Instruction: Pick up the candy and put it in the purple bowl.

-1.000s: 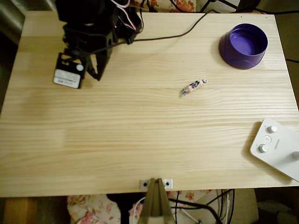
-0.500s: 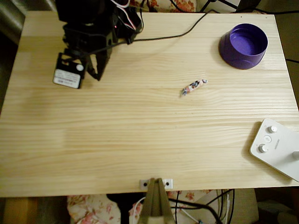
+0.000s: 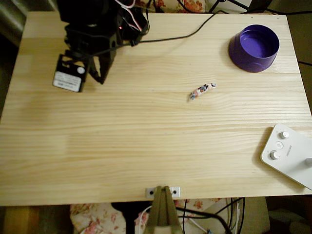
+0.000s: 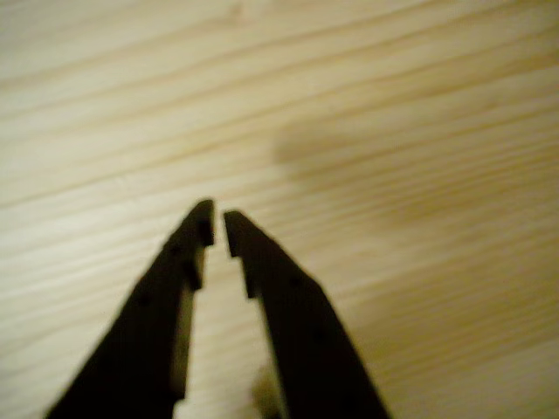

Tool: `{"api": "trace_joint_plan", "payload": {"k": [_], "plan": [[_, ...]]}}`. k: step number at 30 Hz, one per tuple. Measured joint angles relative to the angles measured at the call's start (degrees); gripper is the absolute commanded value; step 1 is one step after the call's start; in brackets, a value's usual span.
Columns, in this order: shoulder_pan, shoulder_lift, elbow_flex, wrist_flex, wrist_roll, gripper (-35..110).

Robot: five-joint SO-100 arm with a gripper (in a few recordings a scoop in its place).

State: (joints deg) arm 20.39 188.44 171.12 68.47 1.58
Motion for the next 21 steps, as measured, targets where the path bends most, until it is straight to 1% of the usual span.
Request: {"api": "trace_joint_plan", "payload": {"k": [21], "plan": [[-0.3, 0.0, 0.0, 0.0, 0.5, -1]]}}
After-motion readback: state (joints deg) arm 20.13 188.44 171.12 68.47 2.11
